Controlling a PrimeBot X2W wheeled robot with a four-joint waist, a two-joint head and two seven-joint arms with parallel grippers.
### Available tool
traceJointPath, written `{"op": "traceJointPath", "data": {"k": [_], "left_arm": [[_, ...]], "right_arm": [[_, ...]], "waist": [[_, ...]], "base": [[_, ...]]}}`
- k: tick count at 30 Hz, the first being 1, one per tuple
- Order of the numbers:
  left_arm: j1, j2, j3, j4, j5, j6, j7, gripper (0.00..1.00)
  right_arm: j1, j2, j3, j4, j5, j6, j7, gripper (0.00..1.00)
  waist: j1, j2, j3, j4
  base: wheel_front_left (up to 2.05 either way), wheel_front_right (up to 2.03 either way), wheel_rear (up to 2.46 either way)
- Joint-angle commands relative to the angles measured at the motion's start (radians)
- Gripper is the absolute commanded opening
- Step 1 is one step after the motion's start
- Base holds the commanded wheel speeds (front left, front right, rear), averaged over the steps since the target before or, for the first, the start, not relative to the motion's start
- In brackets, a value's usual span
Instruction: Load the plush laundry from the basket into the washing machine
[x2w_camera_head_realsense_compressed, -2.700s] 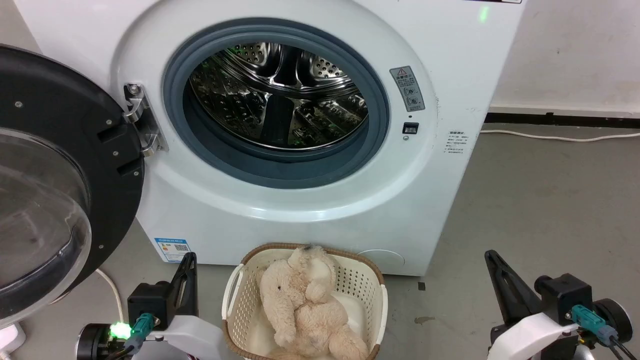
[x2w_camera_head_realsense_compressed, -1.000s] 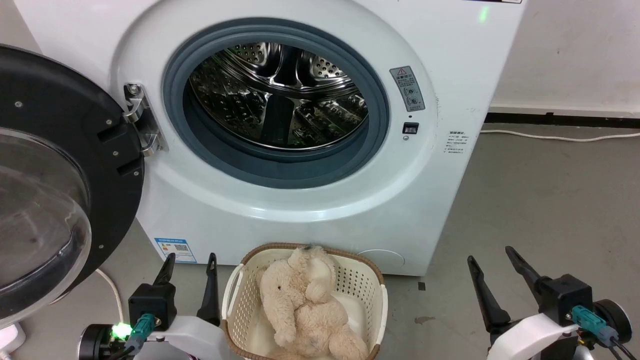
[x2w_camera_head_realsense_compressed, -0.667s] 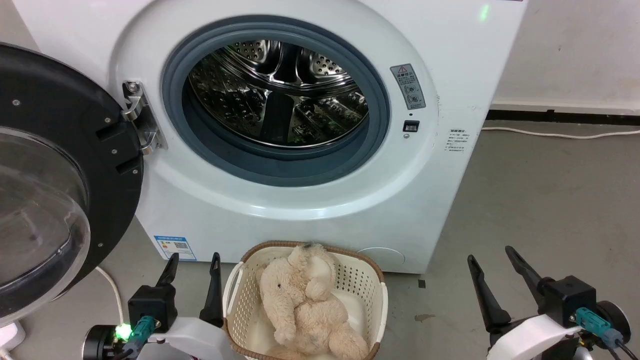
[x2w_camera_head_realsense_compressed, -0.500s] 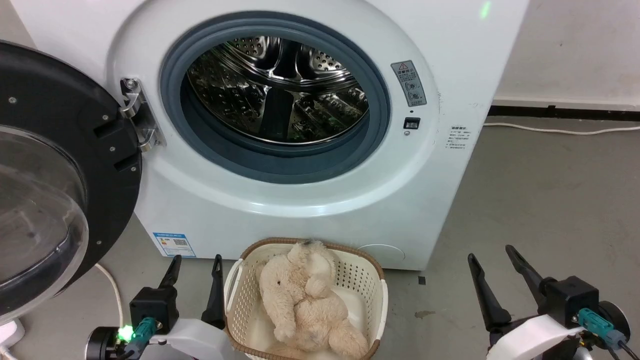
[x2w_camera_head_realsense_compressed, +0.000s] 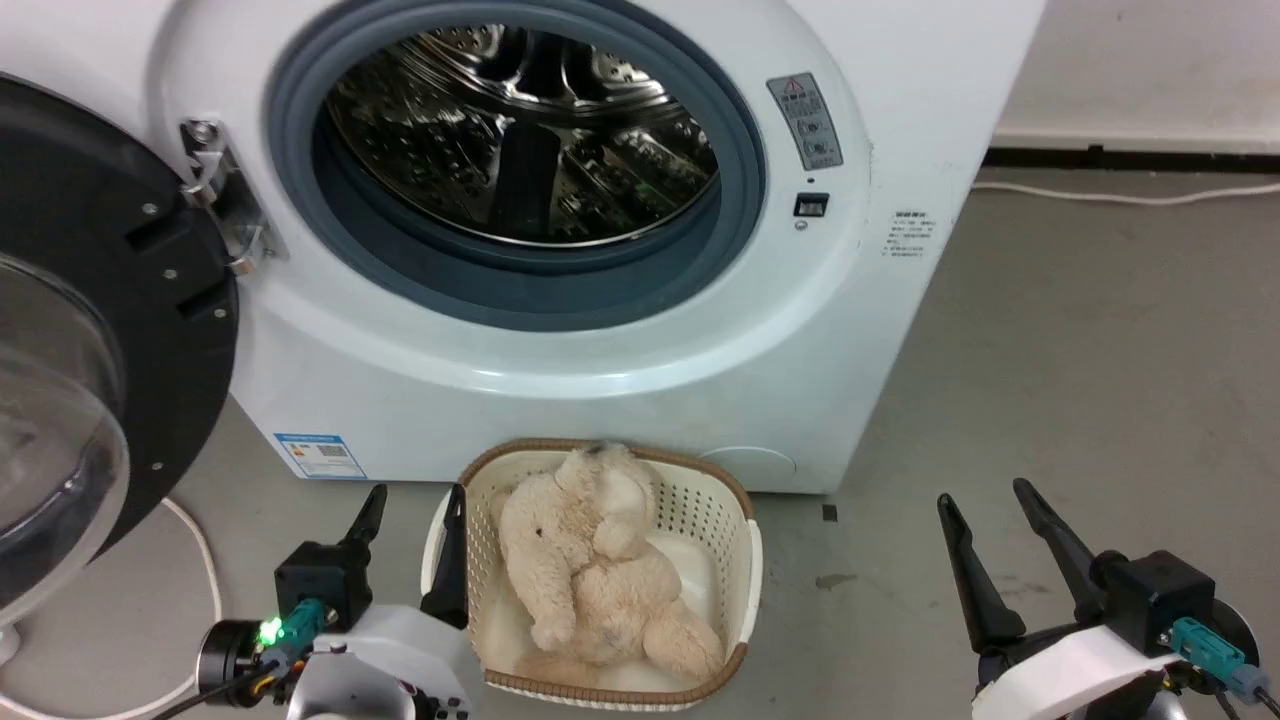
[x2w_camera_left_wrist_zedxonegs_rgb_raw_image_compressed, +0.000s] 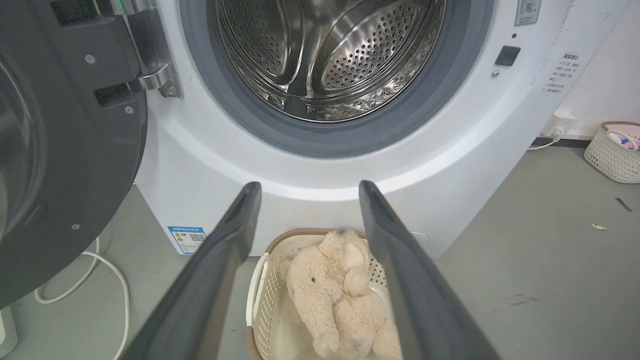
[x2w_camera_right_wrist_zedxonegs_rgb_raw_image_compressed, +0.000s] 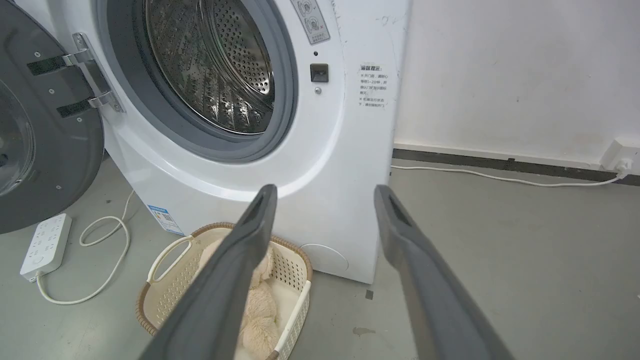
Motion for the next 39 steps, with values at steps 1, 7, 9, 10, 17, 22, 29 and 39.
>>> {"op": "traceJointPath", "data": {"k": [1, 7, 9, 10, 17, 22, 29, 39], "left_arm": [[-0.022, 0.008, -0.003, 0.012, -0.010, -0.006, -0.009, 1.00], [-0.080, 0.021, -0.011, 0.072, -0.033, -0.013, -0.005, 1.00], [-0.122, 0.031, -0.017, 0.117, -0.048, -0.016, 0.007, 1.00], [-0.134, 0.034, -0.019, 0.130, -0.051, -0.016, 0.013, 1.00], [-0.214, 0.054, -0.027, 0.220, -0.082, -0.008, 0.071, 1.00], [-0.269, 0.069, -0.037, 0.279, -0.097, 0.007, 0.121, 1.00], [-0.342, 0.093, -0.058, 0.352, -0.106, 0.046, 0.185, 1.00], [-0.439, 0.131, -0.102, 0.440, -0.121, 0.096, 0.267, 1.00]], "right_arm": [[-0.013, 0.000, 0.003, -0.007, 0.013, 0.000, -0.009, 1.00], [-0.026, 0.000, 0.009, -0.019, 0.038, 0.000, -0.021, 1.00], [-0.031, 0.000, 0.009, -0.029, 0.057, 0.000, -0.030, 1.00], [-0.032, 0.000, 0.009, -0.032, 0.061, 0.000, -0.032, 1.00], [-0.038, 0.000, 0.006, -0.049, 0.097, 0.000, -0.047, 1.00], [-0.038, 0.000, 0.005, -0.059, 0.126, 0.000, -0.057, 1.00], [-0.045, 0.000, 0.016, -0.076, 0.166, 0.000, -0.072, 1.00], [-0.053, 0.000, 0.038, -0.107, 0.236, -0.001, -0.097, 1.00]], "waist": [[-0.0002, -0.0001, 0.014, -0.010], [-0.0002, -0.0001, 0.063, -0.039], [-0.0002, -0.0001, 0.099, -0.060], [-0.0002, -0.0001, 0.108, -0.066], [-0.0002, -0.0001, 0.178, -0.100], [-0.0002, -0.0001, 0.232, -0.121], [-0.0002, -0.0001, 0.307, -0.151], [-0.0002, -0.0001, 0.439, -0.206]], "base": [[0.00, 0.00, 0.00], [0.00, 0.00, 0.00], [0.00, 0.00, 0.00], [0.00, 0.00, 0.00], [0.00, 0.00, 0.00], [0.00, 0.00, 0.00], [0.00, 0.00, 0.00], [0.00, 0.00, 0.00]]}}
